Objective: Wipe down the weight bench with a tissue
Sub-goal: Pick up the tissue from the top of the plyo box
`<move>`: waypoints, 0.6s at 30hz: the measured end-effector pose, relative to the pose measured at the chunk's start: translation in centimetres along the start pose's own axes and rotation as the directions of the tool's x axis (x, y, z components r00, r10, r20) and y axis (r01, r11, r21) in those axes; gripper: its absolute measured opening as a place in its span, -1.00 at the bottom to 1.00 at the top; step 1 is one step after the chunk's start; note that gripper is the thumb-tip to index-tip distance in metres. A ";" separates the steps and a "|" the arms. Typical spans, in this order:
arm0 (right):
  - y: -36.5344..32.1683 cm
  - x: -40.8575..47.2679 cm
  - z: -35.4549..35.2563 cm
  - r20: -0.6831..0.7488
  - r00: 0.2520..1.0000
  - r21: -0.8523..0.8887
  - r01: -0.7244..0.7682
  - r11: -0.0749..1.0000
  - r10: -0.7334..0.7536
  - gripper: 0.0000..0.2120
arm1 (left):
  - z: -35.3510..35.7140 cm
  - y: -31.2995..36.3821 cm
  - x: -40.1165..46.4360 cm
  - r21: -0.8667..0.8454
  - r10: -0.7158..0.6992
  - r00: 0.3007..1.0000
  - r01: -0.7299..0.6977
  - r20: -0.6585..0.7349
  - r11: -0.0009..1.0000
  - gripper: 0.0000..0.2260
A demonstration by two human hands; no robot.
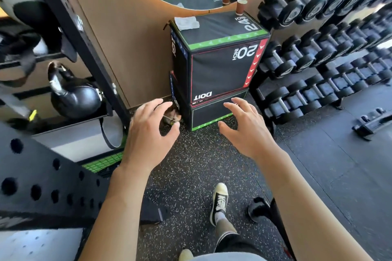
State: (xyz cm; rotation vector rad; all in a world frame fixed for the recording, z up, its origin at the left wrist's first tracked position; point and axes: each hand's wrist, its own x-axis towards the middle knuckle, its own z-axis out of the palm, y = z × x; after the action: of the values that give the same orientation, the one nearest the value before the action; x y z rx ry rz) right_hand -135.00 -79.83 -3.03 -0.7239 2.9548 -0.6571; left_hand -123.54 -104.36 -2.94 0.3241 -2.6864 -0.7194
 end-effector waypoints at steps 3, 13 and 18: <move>1.9 4.2 0.1 -0.003 1.000 0.012 0.014 1.000 -0.014 -0.40 | 1.8 0.0 4.0 0.017 0.003 1.000 -0.003 -0.006 1.000 -0.54; 10.3 21.0 -1.9 0.022 0.999 0.056 0.024 0.998 -0.025 -0.41 | 8.6 2.9 20.5 0.027 -0.024 0.999 0.025 -0.027 0.999 -0.55; 13.9 27.8 -2.4 0.034 0.999 0.089 0.028 0.996 -0.031 -0.42 | 11.5 4.2 26.9 0.033 -0.033 0.999 0.034 -0.041 0.999 -0.56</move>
State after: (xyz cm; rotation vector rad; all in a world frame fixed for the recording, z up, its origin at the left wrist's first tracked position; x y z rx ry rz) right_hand -166.16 -80.16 -4.56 -0.7652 2.8676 -0.7637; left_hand -153.12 -103.86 -3.00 0.3890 -2.6628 -0.6710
